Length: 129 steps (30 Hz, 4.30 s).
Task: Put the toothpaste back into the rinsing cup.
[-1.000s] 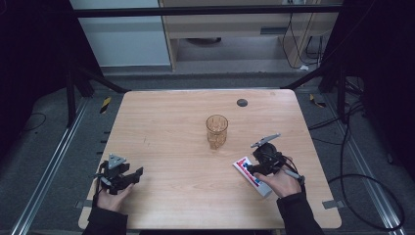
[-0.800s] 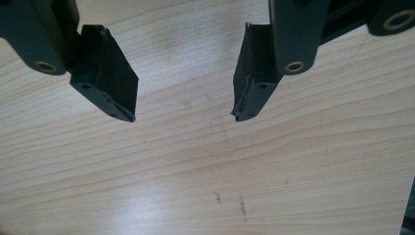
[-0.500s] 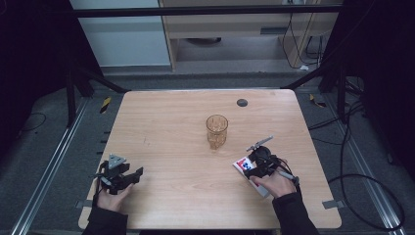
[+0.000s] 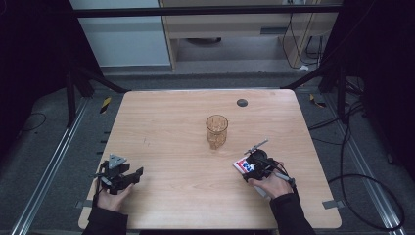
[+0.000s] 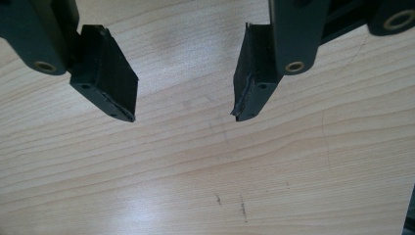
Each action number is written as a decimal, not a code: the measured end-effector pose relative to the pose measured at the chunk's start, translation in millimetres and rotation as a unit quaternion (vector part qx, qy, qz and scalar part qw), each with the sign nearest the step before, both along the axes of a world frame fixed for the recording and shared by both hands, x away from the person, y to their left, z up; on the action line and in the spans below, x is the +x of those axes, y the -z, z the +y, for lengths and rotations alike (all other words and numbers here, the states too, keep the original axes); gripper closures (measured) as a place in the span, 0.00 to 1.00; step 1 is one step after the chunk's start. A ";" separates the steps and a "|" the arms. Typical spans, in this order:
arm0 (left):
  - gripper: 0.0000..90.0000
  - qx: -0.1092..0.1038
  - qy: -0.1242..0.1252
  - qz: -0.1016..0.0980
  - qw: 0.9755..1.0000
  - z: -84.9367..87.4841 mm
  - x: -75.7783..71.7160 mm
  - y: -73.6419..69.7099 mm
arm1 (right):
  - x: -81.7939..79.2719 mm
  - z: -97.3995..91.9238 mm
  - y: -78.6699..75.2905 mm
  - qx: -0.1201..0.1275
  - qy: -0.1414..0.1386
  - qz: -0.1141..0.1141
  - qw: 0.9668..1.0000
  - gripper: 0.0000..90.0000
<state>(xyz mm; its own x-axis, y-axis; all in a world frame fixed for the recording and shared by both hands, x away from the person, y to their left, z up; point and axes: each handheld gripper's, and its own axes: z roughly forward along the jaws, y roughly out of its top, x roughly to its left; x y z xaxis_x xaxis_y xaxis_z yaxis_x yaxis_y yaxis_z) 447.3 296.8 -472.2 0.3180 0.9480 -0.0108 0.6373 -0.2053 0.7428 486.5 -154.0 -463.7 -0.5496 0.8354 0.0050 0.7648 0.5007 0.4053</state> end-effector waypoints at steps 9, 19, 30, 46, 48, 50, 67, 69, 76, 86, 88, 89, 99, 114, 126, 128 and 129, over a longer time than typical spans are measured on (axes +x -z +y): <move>0.45 0.001 0.001 0.001 1.000 -0.1 0.3 0.3 | 2.8 -0.8 8.9 0.004 0.009 0.003 1.000 0.45; 0.46 0.001 0.001 0.002 1.000 -0.6 0.4 0.3 | -0.7 4.0 8.3 -0.012 0.012 -0.008 1.000 0.56; 0.46 0.000 0.001 0.002 1.000 -0.4 0.4 0.2 | -3.7 -5.6 -7.2 0.025 0.006 0.010 1.000 0.78; 0.46 -0.002 0.000 -0.001 1.000 -0.4 0.0 -0.6 | -14.8 -18.8 -51.6 0.142 0.007 -0.118 0.983 0.81; 0.46 -0.002 0.000 -0.001 1.000 -0.1 0.0 -0.7 | -14.6 -17.5 -57.2 0.160 0.006 -0.137 0.978 0.81; 0.46 -0.002 -0.001 -0.001 1.000 0.0 -0.1 -0.9 | -14.7 -15.6 -62.9 0.176 0.008 -0.156 0.972 0.81; 0.46 -0.004 -0.004 -0.009 1.000 0.6 -1.0 -2.2 | 3.3 8.9 -92.0 0.294 0.076 -0.318 0.898 0.81; 0.46 -0.004 -0.004 -0.010 1.000 0.6 -0.9 -2.2 | 7.7 11.9 -93.7 0.304 0.085 -0.331 0.889 0.81; 0.46 -0.005 -0.006 -0.011 1.000 1.6 -0.7 -2.3 | 31.4 23.9 -98.2 0.328 0.118 -0.375 0.859 0.81; 0.46 -0.004 -0.007 -0.011 1.000 2.5 0.0 -1.8 | 56.0 35.0 -93.9 0.351 0.140 -0.405 0.832 0.81; 0.46 -0.004 -0.006 -0.010 1.000 2.8 0.0 -1.9 | 61.2 38.0 -93.2 0.354 0.141 -0.406 0.831 0.81; 0.46 -0.004 -0.006 -0.010 1.000 3.0 0.0 -1.9 | 63.5 39.3 -92.2 0.356 0.142 -0.409 0.828 0.81; 0.46 -0.006 -0.008 -0.011 1.000 3.9 0.1 -1.8 | 86.3 52.4 -79.8 0.363 0.147 -0.406 0.825 0.81; 0.46 -0.006 -0.010 -0.010 1.000 4.9 0.0 -1.7 | 107.3 66.8 -48.9 0.367 0.145 -0.392 0.831 0.80; 0.46 -0.006 -0.010 -0.011 1.000 5.2 -0.4 -2.0 | 109.7 78.2 -31.7 0.339 0.130 -0.377 0.852 0.80; 0.46 -0.006 -0.011 -0.011 1.000 5.3 -0.3 -1.9 | 109.5 79.9 -30.2 0.335 0.125 -0.377 0.854 0.80; 0.46 -0.006 -0.011 -0.011 1.000 5.4 -0.4 -2.0 | 109.5 80.5 -29.5 0.333 0.124 -0.377 0.855 0.80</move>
<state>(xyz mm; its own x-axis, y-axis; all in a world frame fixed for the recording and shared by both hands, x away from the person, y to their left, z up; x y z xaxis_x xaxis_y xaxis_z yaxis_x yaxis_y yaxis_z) 447.0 302.1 -470.2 0.2982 0.9544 -0.0158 0.6250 -0.1828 0.7589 596.0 -73.5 -434.2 -0.4129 0.8763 0.2482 0.2100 -0.1735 0.9622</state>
